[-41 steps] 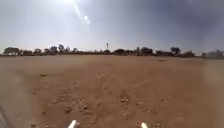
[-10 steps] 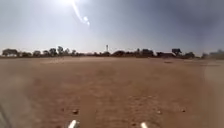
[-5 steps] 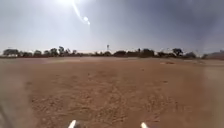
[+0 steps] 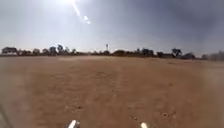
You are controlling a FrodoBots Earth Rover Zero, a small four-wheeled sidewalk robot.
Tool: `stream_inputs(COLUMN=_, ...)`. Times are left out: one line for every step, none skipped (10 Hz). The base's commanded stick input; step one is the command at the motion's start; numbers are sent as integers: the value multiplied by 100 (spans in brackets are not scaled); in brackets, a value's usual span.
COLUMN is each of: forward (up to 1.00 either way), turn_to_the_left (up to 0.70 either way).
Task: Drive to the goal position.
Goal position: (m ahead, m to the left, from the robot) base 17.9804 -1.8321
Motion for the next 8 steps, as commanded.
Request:
stream_inputs(forward=70, turn_to_the_left=0)
stream_inputs(forward=70, turn_to_the_left=0)
stream_inputs(forward=70, turn_to_the_left=0)
stream_inputs(forward=70, turn_to_the_left=0)
stream_inputs(forward=70, turn_to_the_left=0)
stream_inputs(forward=70, turn_to_the_left=0)
stream_inputs(forward=70, turn_to_the_left=0)
stream_inputs(forward=70, turn_to_the_left=0)
